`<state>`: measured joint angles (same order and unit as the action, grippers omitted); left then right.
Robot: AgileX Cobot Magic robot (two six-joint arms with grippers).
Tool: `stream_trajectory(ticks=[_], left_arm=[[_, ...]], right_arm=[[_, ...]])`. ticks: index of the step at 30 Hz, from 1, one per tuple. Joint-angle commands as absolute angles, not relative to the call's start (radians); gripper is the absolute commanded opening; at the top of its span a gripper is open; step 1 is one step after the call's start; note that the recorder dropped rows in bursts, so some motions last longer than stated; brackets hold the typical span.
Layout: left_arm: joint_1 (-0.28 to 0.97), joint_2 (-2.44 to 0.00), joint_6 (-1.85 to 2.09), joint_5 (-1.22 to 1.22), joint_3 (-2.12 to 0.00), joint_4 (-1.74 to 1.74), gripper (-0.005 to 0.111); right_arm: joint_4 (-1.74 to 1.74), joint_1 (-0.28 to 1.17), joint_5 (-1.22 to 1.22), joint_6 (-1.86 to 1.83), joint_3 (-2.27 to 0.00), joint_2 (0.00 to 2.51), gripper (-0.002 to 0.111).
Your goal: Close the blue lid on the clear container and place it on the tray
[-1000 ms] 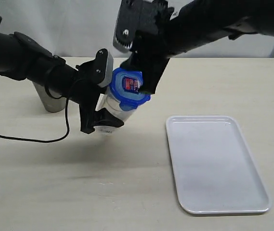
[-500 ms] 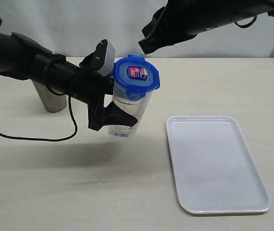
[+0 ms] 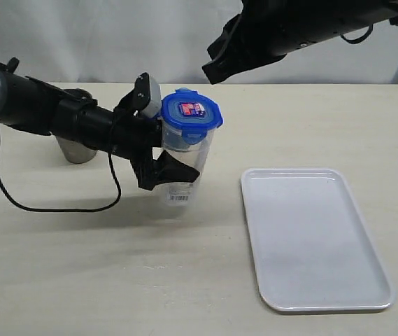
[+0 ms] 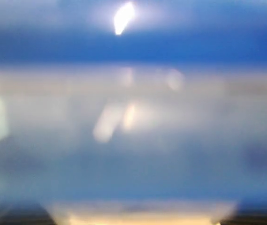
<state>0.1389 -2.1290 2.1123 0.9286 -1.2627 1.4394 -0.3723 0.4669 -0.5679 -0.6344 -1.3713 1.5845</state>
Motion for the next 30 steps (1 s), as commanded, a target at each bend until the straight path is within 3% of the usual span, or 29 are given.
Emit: stream_trajectory(ticks=[1,22,25,30], left_arm=[[0.112,-2.128,2.143,0.990,-1.270,1.476,0.000],[0.112,-2.205,2.143,0.993,-1.270,1.394,0.000],[0.112,-2.205,2.143,0.988,-1.270,1.374,0.014],[0.112,-2.205,2.143,0.975,-1.270,1.373,0.071]], right_arm=[[-0.468,0.468,-0.592,-0.650,-1.367,1.620,0.008],[-0.568,0.468,-0.669,-0.696,-1.369,1.820,0.004],[-0.568,0.468,-0.669,-0.696,-1.369,1.820,0.004],[-0.564,0.468,-0.671,-0.696,-1.369,1.819,0.004]])
